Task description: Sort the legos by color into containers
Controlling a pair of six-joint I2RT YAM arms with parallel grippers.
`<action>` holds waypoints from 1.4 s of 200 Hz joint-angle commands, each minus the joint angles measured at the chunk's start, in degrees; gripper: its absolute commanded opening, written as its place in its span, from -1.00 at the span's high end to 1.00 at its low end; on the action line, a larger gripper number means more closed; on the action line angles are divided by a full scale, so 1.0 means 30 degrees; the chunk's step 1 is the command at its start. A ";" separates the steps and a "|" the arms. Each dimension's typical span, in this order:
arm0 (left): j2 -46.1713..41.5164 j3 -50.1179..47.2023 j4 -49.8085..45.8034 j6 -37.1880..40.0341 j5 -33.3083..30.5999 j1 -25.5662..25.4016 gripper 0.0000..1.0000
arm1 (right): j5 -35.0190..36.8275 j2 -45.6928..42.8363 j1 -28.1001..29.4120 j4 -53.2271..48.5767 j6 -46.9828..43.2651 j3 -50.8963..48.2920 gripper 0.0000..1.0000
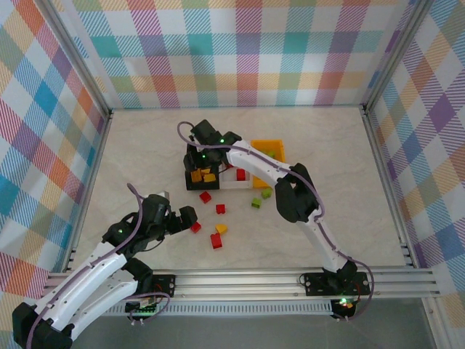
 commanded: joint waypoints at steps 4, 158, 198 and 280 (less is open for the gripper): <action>0.0011 0.0223 -0.0302 0.0388 0.0082 0.0328 -1.00 | 0.0292 -0.1506 0.0054 -0.0191 -0.0188 0.0028 -0.28; 0.8952 0.0880 0.3338 0.2422 0.0273 -0.1429 -0.67 | 0.1472 -1.5373 -0.0080 0.7467 0.2075 -2.0007 -0.39; 1.1570 0.1829 0.3287 0.3228 -0.1597 -0.2176 -0.47 | 0.1557 -1.6761 -0.0388 0.7932 0.2510 -2.1708 -0.40; 1.3378 0.2347 0.3245 0.3480 -0.2614 -0.2864 0.09 | 0.1766 -1.8481 -0.0929 0.8142 0.2775 -2.3047 -0.40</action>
